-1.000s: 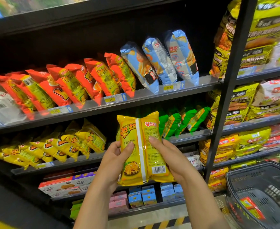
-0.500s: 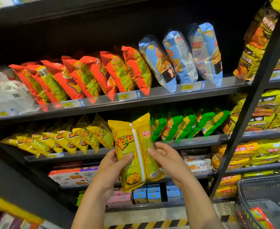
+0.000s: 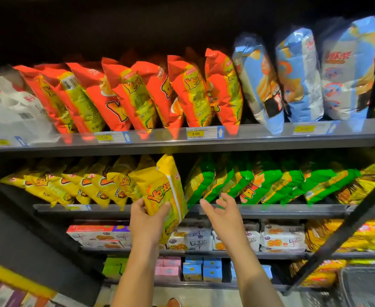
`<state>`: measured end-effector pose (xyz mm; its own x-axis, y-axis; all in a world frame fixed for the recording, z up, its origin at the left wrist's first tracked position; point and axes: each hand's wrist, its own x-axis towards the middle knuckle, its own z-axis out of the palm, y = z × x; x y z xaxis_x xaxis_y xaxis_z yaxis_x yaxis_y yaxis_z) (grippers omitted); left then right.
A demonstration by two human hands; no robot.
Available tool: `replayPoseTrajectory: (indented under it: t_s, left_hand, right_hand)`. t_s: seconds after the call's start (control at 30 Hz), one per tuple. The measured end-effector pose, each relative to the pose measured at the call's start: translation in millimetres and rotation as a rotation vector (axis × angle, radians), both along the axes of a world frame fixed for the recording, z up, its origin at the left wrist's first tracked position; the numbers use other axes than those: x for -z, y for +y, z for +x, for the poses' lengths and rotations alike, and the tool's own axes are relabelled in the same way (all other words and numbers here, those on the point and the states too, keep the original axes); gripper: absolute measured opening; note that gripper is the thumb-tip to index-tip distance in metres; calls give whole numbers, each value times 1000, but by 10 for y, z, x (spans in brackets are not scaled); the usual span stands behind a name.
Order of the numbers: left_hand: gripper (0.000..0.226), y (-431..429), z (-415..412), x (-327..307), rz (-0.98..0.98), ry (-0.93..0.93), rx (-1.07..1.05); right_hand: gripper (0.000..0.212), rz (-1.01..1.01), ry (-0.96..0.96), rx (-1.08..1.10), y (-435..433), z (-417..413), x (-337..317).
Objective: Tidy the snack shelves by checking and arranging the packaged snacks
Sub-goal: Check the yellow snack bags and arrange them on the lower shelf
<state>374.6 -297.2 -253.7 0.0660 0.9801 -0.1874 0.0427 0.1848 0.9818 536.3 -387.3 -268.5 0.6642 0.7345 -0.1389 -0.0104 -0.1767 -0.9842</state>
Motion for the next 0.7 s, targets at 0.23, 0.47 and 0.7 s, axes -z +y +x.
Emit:
replayPoseTrajectory:
  t_s: [0.23,0.47,0.7]
  left_hand:
    - [74,550,458,311,68,69,-107]
    - [65,973,749,494,126,78,-152]
    - [57,1134,959,697,84,7,-114]
  right_hand:
    - [97,-40,-45,130,635,85,156]
    - [95,-260,-240,296,1163,228,178]
    - [46,-425,-330,321,1427,306,228]
